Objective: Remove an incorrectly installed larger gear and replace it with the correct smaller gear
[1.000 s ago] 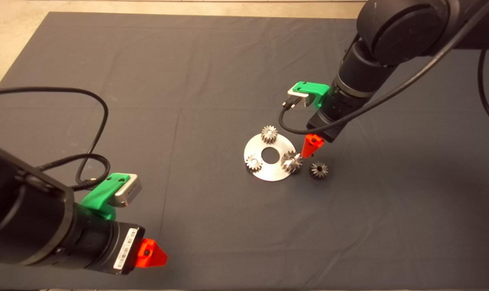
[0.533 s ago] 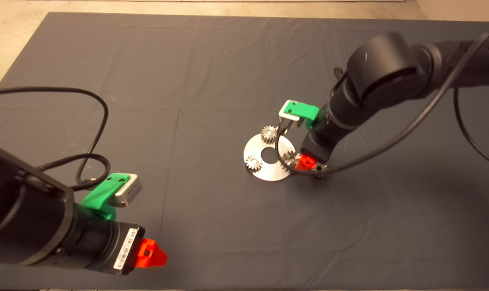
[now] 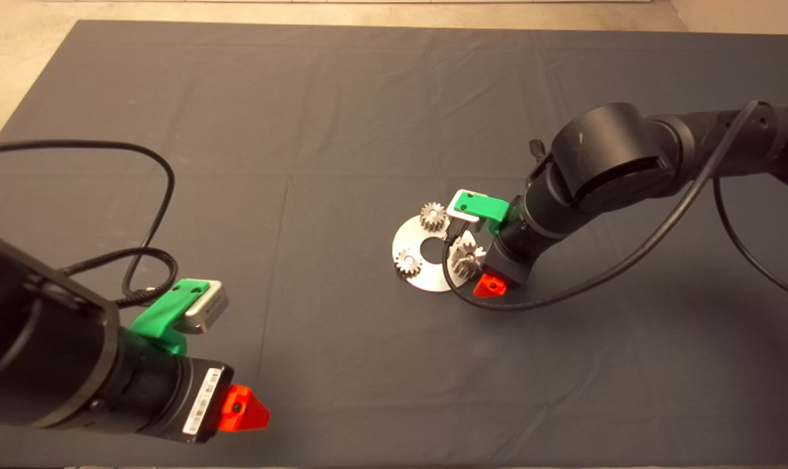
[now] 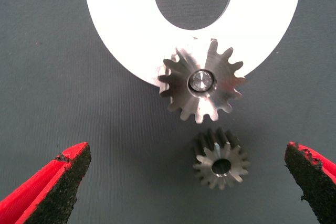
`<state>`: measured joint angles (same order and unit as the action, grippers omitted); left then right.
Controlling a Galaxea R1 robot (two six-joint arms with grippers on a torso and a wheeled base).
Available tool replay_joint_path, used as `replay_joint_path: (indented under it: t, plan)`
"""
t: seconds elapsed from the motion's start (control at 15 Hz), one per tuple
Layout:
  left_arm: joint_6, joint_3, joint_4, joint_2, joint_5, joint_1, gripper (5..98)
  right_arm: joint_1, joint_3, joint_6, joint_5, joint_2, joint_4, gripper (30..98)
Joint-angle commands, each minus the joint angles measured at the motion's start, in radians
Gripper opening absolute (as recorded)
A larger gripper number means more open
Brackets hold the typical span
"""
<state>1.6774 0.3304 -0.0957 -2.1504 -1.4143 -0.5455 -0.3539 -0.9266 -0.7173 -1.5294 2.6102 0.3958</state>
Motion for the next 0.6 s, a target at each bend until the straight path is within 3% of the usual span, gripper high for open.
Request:
replay_joint_path:
  t: [0.0,0.13,0.53]
  plan:
    - [-0.002,-0.016,0.011,-0.001,0.001,-0.004,98.3,0.018,-0.049,-0.033,0.011,0.011,0.054,97.6]
    - [-0.002,-0.016,0.011,-0.001,0.003,-0.004,98.3,0.019,-0.057,-0.034,0.043,0.016,0.055,97.6]
    - [-0.002,-0.016,0.011,-0.001,0.005,-0.004,98.3,0.024,-0.106,-0.035,0.075,0.041,0.055,97.6]
